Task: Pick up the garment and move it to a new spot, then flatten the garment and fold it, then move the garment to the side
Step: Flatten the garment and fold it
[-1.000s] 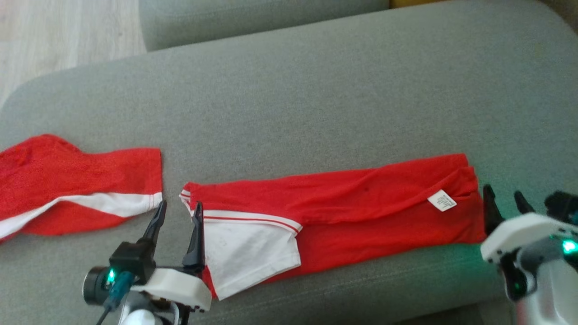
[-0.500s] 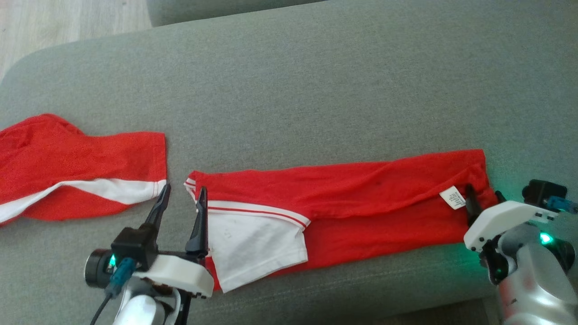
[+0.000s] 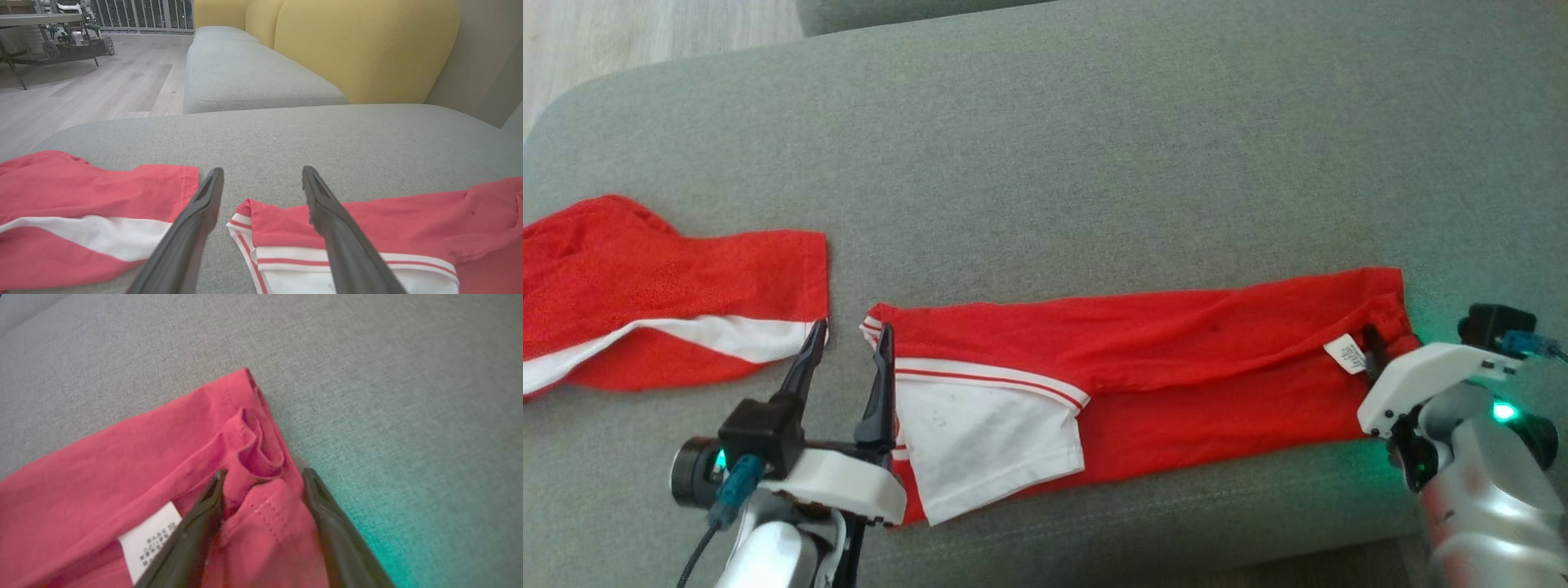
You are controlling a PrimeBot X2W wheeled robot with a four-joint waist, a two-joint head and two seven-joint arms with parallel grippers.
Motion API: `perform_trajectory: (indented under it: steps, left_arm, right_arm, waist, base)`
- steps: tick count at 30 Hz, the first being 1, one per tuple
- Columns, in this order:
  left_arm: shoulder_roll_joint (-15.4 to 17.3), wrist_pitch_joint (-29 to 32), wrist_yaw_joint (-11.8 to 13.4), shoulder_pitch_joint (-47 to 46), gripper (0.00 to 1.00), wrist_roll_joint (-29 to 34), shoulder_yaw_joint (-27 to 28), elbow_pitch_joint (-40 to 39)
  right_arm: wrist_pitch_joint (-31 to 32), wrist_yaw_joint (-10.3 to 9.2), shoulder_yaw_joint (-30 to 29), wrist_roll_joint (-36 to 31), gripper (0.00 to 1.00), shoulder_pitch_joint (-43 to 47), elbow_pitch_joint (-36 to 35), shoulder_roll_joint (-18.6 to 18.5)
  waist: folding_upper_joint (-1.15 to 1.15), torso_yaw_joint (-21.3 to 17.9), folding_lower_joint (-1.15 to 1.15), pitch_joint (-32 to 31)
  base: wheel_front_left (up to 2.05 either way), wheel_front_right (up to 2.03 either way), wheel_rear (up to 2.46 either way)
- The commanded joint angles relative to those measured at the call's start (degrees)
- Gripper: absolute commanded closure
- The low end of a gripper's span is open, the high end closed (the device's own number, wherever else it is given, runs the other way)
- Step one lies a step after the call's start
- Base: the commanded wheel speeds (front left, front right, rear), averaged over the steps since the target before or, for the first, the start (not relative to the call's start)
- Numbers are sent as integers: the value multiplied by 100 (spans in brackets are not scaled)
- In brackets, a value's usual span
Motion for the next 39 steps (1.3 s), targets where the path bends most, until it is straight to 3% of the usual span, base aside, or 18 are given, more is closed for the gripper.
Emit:
perform_trajectory:
  steps: [1, 12, 30, 39]
  left_arm:
    - [119, -68, 21, -253, 0, 39, 254, -214]
    - [173, -69, 79, -234, 0, 15, 284, -281]
    - [47, -70, 86, -160, 0, -5, 216, -333]
    - [-64, -71, 104, -60, 0, -16, 291, -293]
  right_arm:
    - [68, -2, 271, 9, 100, -135, 118, 64]
    - [65, -2, -66, -477, 100, -365, -64, 52]
    - [450, -2, -1024, -1794, 100, -839, -659, -592]
    - [762, -2, -928, -2082, 100, -808, -552, -214]
  waist:
    - [0, -12, 0, 1]
    - [0, -78, 0, -74]
    - [0, 96, 0, -252]
    - [0, 87, 0, -482]
  base:
    - [0, 0, 0]
    - [0, 0, 0]
    - [0, 0, 0]
    - [0, 0, 0]
